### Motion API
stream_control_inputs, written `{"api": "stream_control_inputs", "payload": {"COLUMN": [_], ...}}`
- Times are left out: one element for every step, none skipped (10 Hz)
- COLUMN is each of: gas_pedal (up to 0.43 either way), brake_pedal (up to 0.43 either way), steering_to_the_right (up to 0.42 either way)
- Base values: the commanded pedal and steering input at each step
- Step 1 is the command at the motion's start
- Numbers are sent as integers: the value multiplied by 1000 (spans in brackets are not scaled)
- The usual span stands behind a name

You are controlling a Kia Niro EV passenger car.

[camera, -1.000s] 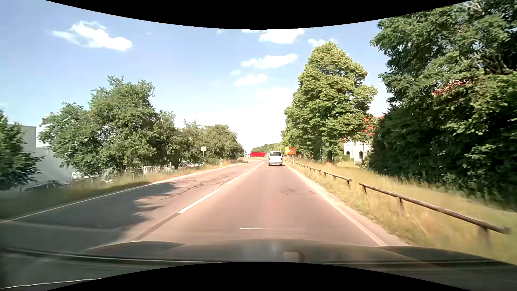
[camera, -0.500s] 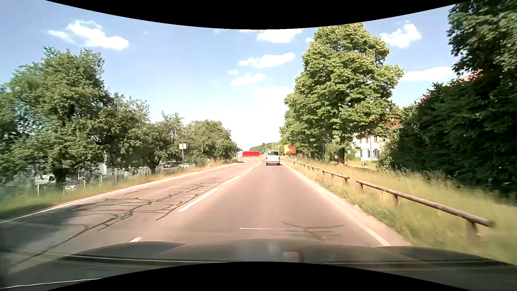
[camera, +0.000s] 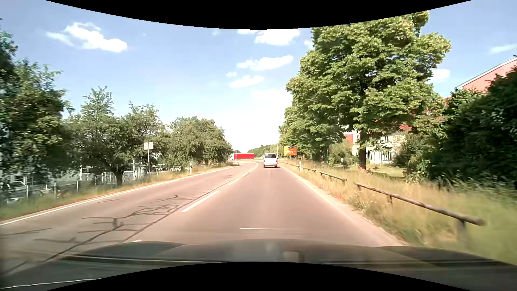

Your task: Follow the waypoints while adhering to traffic rules and regulations

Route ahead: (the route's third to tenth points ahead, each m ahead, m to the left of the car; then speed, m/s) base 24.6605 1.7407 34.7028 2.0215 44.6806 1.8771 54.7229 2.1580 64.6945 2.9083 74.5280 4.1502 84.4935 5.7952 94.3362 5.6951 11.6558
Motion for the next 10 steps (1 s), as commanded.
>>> {"api": "stream_control_inputs", "payload": {"gas_pedal": [28,28,28,28,28,28,28,28,28,28], "brake_pedal": [6,6,6,6,6,6,6,6,6,6], "steering_to_the_right": [1,1,0,1,0,1,0,1,0,0]}}
